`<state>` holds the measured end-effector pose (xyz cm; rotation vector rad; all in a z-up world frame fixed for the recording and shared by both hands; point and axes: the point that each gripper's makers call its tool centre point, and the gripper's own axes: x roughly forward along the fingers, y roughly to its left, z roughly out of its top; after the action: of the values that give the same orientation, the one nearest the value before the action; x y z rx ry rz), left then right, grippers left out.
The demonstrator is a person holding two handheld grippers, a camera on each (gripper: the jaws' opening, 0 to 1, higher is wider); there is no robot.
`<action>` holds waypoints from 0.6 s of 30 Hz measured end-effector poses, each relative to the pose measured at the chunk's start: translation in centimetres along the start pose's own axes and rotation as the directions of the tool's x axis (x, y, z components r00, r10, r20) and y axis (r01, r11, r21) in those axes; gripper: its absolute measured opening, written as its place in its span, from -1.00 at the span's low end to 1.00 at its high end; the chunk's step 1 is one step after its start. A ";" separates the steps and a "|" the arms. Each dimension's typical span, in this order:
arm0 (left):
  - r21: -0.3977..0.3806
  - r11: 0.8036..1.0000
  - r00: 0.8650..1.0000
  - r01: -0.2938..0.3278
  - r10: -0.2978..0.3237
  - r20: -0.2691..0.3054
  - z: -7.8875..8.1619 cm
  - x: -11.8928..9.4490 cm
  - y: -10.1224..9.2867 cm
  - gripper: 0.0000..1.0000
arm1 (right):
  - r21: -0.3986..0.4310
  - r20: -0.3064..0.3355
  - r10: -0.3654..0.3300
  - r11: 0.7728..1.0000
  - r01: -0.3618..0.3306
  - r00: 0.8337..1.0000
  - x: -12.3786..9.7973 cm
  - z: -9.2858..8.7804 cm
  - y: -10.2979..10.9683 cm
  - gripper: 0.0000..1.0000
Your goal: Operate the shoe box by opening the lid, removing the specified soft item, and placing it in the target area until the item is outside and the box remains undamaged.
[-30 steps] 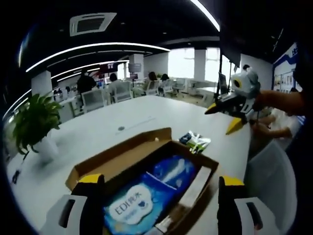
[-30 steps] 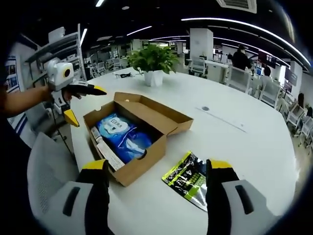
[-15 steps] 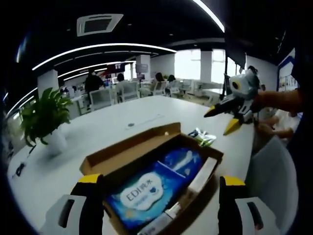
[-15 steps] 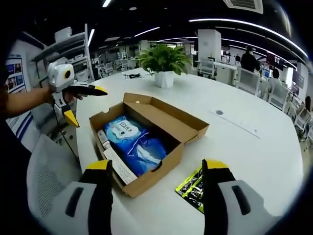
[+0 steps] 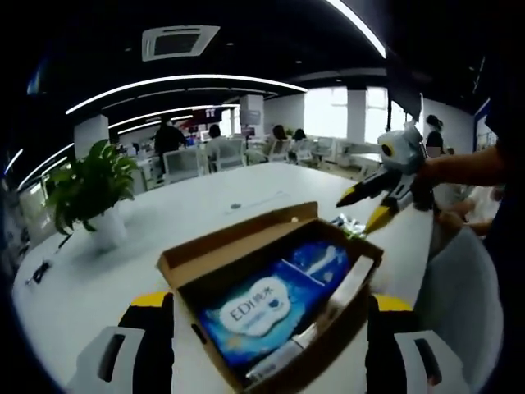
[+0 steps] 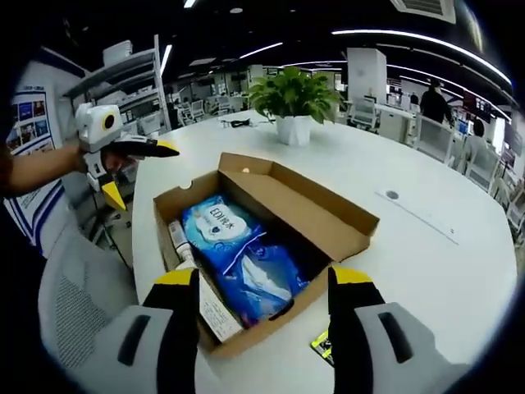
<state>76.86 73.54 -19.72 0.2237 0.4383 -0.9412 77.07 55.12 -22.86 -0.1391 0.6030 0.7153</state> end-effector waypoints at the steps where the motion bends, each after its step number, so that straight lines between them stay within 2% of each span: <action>1: -0.004 1.000 1.000 -0.003 0.003 -0.001 -0.1 -0.1 0.1 1.00 | -0.004 -0.001 0.002 1.000 -0.002 1.000 0.2 0.1 0.0 0.16; 14: -0.027 1.000 1.000 -0.016 0.016 0.001 -1.1 -0.9 0.6 1.00 | -0.041 -0.059 0.059 0.997 -0.061 0.997 4.6 0.0 0.3 0.07; 18: -0.023 1.000 1.000 -0.010 0.010 0.000 -1.3 -1.0 0.6 0.99 | -0.028 -0.077 0.076 0.997 -0.078 0.994 5.9 -0.3 0.7 0.02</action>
<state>76.50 75.14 -20.41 0.2048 0.4477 -0.9255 80.02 58.95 -26.35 -0.1731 0.6730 0.7973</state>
